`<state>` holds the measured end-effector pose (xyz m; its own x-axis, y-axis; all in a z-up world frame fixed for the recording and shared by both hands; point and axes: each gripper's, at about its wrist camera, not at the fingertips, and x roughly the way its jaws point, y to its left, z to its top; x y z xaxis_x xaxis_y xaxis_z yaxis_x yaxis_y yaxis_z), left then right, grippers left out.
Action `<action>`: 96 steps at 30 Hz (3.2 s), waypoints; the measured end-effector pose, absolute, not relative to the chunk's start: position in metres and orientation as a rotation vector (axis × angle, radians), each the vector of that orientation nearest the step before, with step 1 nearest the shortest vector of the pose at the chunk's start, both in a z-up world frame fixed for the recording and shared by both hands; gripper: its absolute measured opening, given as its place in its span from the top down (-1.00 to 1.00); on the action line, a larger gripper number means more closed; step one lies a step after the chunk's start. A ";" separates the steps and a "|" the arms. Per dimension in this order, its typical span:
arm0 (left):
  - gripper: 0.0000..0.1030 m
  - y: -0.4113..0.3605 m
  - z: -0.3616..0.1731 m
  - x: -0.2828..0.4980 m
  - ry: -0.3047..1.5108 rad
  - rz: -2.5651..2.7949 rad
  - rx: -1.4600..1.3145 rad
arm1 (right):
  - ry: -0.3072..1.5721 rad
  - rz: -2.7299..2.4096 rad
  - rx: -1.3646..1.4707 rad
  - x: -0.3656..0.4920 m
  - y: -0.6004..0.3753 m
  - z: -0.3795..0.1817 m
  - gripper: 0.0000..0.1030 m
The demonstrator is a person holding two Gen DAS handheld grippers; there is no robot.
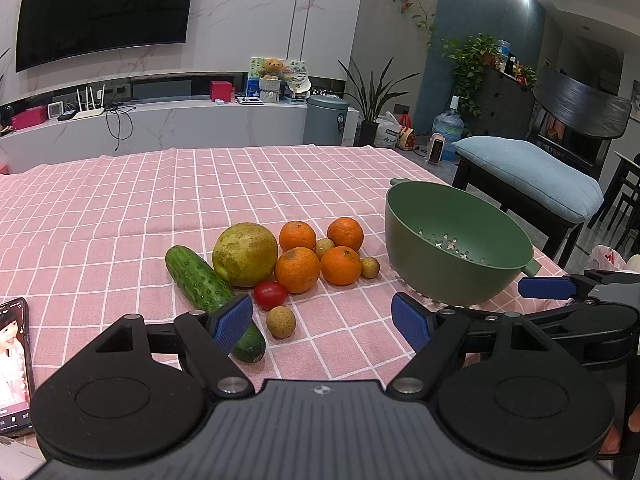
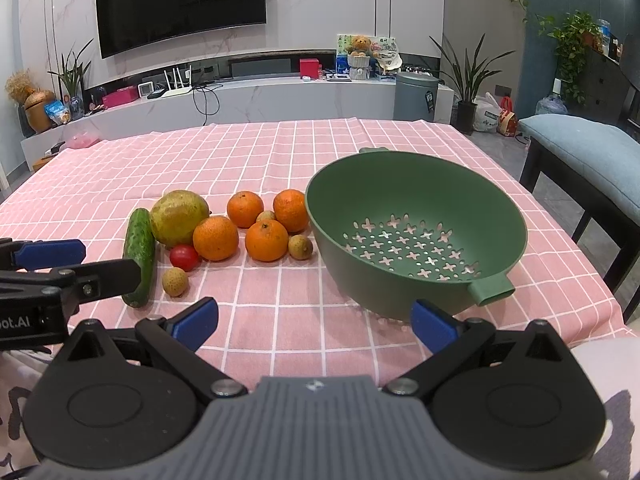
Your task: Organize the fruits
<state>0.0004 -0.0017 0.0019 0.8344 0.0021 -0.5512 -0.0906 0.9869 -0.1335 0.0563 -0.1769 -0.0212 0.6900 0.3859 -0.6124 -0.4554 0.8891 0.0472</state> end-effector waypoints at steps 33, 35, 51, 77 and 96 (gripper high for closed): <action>-0.80 -0.002 0.002 0.000 0.585 0.049 -0.156 | 0.674 0.462 -0.120 0.055 -0.174 -0.020 -0.91; -0.80 -0.002 0.002 0.000 0.585 0.049 -0.157 | 0.674 0.462 -0.121 0.055 -0.174 -0.020 -0.91; -0.80 0.000 0.001 0.001 0.622 0.049 -0.152 | 0.704 0.453 -0.141 0.059 -0.169 -0.020 -0.91; -0.28 0.082 0.020 0.052 0.761 0.185 -0.389 | 0.629 0.645 -0.163 0.107 -0.114 0.019 -0.39; -0.26 0.130 -0.042 0.099 0.968 0.184 -0.595 | 0.611 0.882 -0.476 0.145 -0.043 -0.014 -0.13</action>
